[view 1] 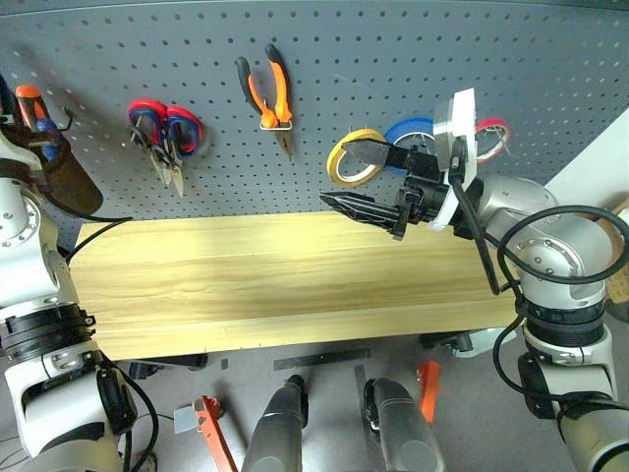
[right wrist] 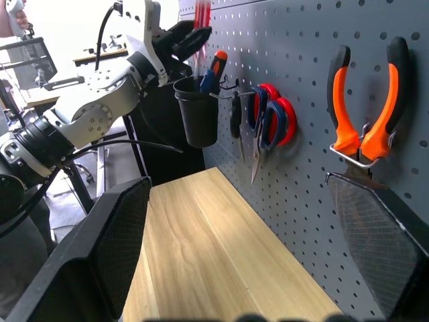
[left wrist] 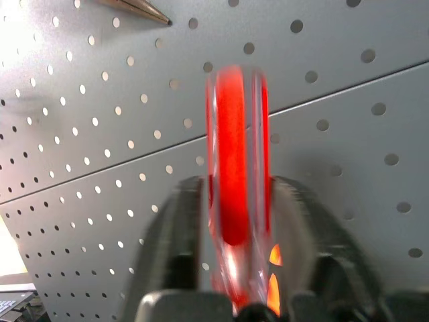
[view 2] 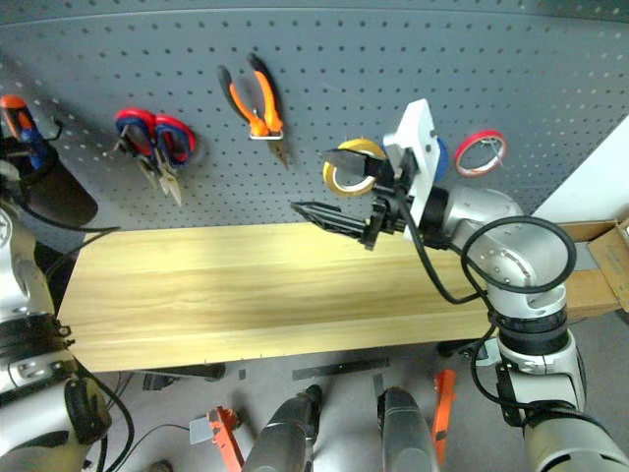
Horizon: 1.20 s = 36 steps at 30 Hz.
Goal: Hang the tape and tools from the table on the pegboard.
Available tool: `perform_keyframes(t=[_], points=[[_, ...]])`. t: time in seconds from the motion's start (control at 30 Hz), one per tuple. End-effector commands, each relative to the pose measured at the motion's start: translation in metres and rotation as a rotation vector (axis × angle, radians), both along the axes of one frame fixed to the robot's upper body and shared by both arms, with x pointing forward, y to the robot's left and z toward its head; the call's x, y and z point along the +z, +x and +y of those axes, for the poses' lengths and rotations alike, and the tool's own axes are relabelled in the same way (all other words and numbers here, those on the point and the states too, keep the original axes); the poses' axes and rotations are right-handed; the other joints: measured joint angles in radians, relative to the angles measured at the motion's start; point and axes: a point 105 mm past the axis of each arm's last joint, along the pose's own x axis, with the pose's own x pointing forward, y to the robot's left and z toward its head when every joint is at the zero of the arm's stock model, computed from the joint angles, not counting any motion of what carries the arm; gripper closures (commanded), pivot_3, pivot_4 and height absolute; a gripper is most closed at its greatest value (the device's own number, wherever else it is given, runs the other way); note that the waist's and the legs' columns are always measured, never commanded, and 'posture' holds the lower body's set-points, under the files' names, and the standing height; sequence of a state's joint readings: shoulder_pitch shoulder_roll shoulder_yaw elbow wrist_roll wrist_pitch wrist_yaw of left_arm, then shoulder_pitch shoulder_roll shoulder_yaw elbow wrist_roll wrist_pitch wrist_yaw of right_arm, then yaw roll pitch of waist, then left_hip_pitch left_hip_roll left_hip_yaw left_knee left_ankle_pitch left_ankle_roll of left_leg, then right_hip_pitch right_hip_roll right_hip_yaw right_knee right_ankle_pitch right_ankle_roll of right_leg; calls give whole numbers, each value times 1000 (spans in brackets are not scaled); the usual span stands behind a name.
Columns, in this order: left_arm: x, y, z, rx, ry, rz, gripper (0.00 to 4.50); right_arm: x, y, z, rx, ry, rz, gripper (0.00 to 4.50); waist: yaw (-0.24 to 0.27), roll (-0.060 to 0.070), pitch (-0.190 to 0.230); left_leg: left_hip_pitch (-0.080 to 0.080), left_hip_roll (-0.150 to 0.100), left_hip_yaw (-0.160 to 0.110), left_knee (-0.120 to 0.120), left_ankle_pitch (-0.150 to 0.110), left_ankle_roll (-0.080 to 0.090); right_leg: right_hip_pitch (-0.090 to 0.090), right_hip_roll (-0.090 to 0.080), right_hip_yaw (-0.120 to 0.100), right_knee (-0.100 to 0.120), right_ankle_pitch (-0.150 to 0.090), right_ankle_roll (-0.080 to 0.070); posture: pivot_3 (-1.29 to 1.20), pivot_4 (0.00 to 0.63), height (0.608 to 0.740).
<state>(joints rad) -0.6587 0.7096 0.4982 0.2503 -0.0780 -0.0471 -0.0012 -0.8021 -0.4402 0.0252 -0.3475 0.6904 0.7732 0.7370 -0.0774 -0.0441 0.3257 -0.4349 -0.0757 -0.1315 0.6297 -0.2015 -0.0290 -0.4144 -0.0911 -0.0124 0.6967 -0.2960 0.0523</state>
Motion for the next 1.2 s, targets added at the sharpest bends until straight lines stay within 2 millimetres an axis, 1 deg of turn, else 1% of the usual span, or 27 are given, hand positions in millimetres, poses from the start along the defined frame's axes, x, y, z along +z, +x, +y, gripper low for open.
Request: perform_keyframes(t=[0.03, 0.07, 0.13, 0.17, 0.3, 0.33, 0.4, 0.43, 0.5, 0.57, 0.6, 0.67, 0.73, 0.8, 0.93, 0.97, 1.0, 1.07, 1.1, 1.13, 1.2], points=[[18, -15, -3, 6, 8, -101, 1276, 13, -6, -3, 11, 20, -65, 0, -1, 0, -1, 0, 0, 0, 0, 0, 0, 0, 0, 0, 0, 0, 0, -118, 259, 740], [17, -16, -2, 10, -7, -108, 981, 13, -5, -3, 10, 18, -67, 0, -2, -1, -1, 0, 0, 0, 0, 0, 0, 0, 0, 0, 0, 0, 0, -117, 256, 740], [17, -19, 0, 21, -26, -120, 254, 14, -4, -4, 8, 15, -73, 0, -4, -2, -2, 0, 0, 0, 0, 0, 0, 0, 0, 0, 0, 0, 0, -116, 252, 740], [19, -20, -1, 14, -38, -128, 57, 14, -4, -4, 6, 11, -77, 0, -5, -2, -2, 0, 0, 0, 0, 0, 0, 0, 0, 0, 0, 0, 0, -114, 243, 740], [23, -13, -27, -95, -55, -103, 57, 14, -1, -8, -2, 2, -86, 0, -5, -7, -7, 0, 0, 0, 0, 0, 0, 0, 0, 0, 0, 0, 0, -108, 229, 740], [23, -8, -44, -166, -50, -72, 57, 15, 0, -9, -6, 1, -88, 0, -5, -8, -9, 0, 0, 0, 0, 0, 0, 0, 0, 0, 0, 0, 0, -103, 222, 740], [25, -5, -81, -323, -29, -39, 57, 16, 2, -13, -16, 0, -89, 0, -1, -9, -13, 0, 0, 0, 0, 0, 0, 0, 0, 0, 0, 0, 0, -98, 212, 740], [25, -5, -91, -363, -21, -27, 57, 16, 3, -15, -18, -1, -88, 0, 2, -11, -15, 0, -1, 0, 1, 0, 0, 0, 0, 0, 0, 0, 0, -97, 209, 740], [23, -4, -103, -393, -19, 1, 57, 16, 4, -18, -24, -1, -86, 0, 1, -12, -18, 0, -1, 0, 1, 0, 0, 1, 0, 0, 0, 0, 0, -94, 199, 740], [23, -7, -125, -452, 25, 25, 57, 16, 3, -21, -29, -5, -83, 0, -2, -11, -24, 0, -1, 1, 1, 0, 0, 0, 1, 0, 0, 0, 0, -93, 194, 740], [20, -8, -138, -508, 54, 50, 57, 16, 3, -24, -33, -8, -80, 0, -4, -11, -28, 0, -1, 1, 1, 0, 0, 0, 1, 0, 0, 0, 0, -93, 184, 740], [12, -9, -153, -555, 91, 97, 57, 15, 3, -27, -38, -12, -74, 0, -7, -10, -35, 0, 0, 2, 0, 0, 0, 0, 1, 1, 0, 0, 0, -93, 179, 740], [-11, -9, -170, -618, 121, 194, 57, 12, 1, -31, -47, -21, -66, 0, -9, -7, -46, 0, 0, 2, 0, 0, -1, 0, 1, 1, 0, 0, 0, -97, 169, 740], [-38, -7, -181, -661, 100, 303, 57, 8, 0, -35, -62, -26, -56, 0, -9, -3, -58, 0, 0, 3, 0, 0, 0, 0, 1, 2, 0, 0, 0, -99, 163, 740], [-90, -8, -191, -680, 72, 506, 57, -2, -2, -41, -98, -27, -39, 0, -7, -2, -70, 0, 0, 3, 1, 0, 0, 0, 2, 2, 1, 0, 0, -104, 157, 740], [-102, -9, -190, -675, 56, 534, 57, -7, -2, -42, -121, -22, -37, 0, -7, -2, -74, 1, 0, 3, 1, 0, 0, 1, 3, 2, 1, 0, 0, -107, 153, 740], [-109, -9, -189, -669, 45, 548, 57, -10, -1, -43, -137, -18, -36, 0, -7, -1, -78, 1, 0, 3, 1, 0, 0, 1, 3, 2, 1, 0, 0, -110, 151, 740], [-133, -10, -184, -654, -19, 613, 57, -22, 2, -45, -198, -10, -37, 0, -5, -1, -85, 2, 0, 2, 2, 0, 0, 2, 3, 2, 1, 0, 0, -116, 145, 740], [-146, -10, -182, -647, -39, 644, 57, -29, 3, -46, -230, 20, -24, 0, -4, -1, -94, 2, 0, 2, 2, 0, 0, 3, 3, 2, 1, 0, 0, -118, 142, 740], [-161, -11, -178, -639, -94, 675, 57, -37, 7, -48, -282, 48, -3, 0, -4, 0, -104, 2, 0, 2, 2, 0, 0, 3, 3, 2, 0, 0, 0, -119, 138, 740], [-188, -16, -166, -610, -159, 723, 57, -69, 13, -58, -399, 76, 63, 0, -4, 2, -121, 3, 0, 2, 0, 0, 0, 4, 3, 2, -1, 0, 0, -126, 134, 740]])
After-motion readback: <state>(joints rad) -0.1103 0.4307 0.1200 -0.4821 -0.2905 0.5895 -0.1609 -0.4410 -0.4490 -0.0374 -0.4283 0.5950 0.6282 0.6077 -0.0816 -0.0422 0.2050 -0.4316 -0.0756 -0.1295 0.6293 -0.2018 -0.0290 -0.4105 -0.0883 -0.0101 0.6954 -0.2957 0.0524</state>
